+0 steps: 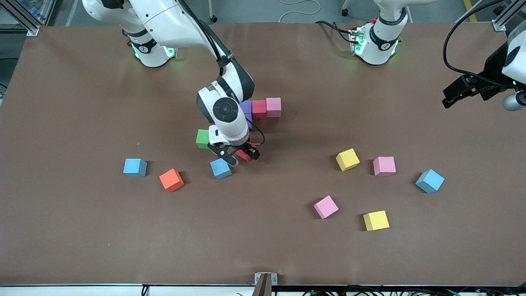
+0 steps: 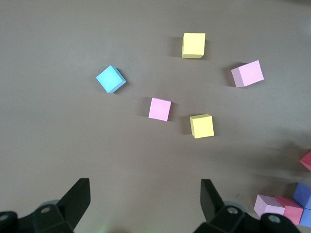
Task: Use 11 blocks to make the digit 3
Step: 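Lower the right gripper onto the loose red cube and grasp it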
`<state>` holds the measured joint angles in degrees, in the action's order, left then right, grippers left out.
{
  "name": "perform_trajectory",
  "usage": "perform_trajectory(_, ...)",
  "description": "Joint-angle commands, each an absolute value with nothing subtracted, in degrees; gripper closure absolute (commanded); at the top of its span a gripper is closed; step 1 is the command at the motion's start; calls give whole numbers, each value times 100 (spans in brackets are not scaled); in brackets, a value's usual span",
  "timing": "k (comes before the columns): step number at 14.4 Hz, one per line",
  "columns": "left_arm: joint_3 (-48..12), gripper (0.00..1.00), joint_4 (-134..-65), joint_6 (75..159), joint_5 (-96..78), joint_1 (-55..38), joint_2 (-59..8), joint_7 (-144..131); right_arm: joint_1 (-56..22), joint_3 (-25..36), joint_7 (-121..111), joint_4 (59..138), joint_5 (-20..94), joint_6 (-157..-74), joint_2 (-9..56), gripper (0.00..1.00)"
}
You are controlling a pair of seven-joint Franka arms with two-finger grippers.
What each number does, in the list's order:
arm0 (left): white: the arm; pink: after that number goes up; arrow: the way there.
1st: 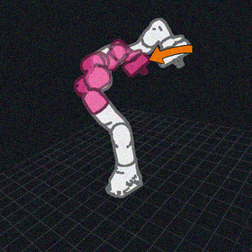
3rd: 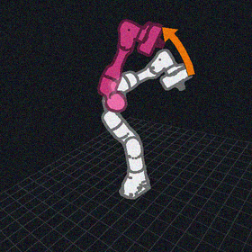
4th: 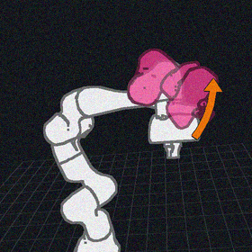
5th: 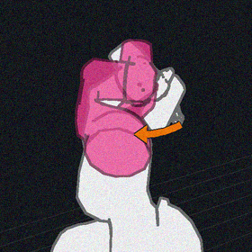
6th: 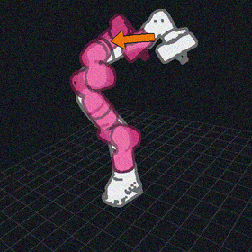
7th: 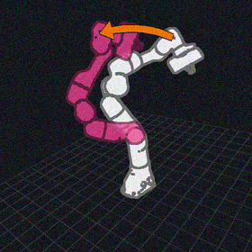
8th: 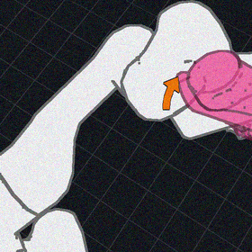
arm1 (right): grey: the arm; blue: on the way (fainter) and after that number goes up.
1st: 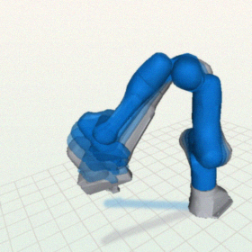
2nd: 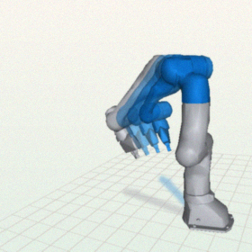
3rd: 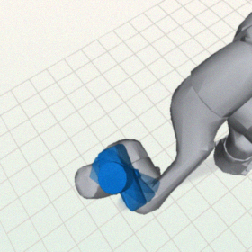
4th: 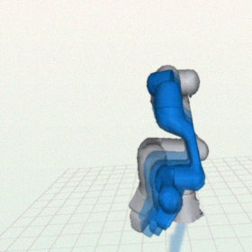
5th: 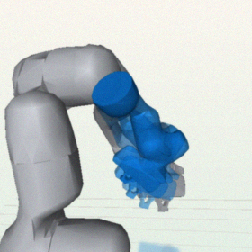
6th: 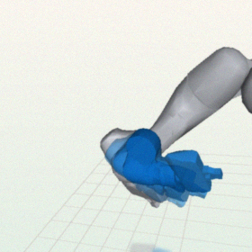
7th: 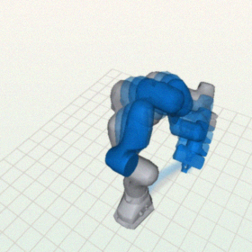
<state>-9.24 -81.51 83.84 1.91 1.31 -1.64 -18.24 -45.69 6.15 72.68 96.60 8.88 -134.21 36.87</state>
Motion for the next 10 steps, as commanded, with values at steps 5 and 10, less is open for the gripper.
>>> perform_trajectory(5, -949, 0, -8130, 8367, 299, 141, -167, -1793, -4702, 633, 7304, 9782, 984, -13474, 3735, 8)
perform_trajectory(10, -958, 0, -8130, 8358, 299, 141, -141, -1784, -4711, 642, 7242, 9782, 906, -13482, 3727, 43)
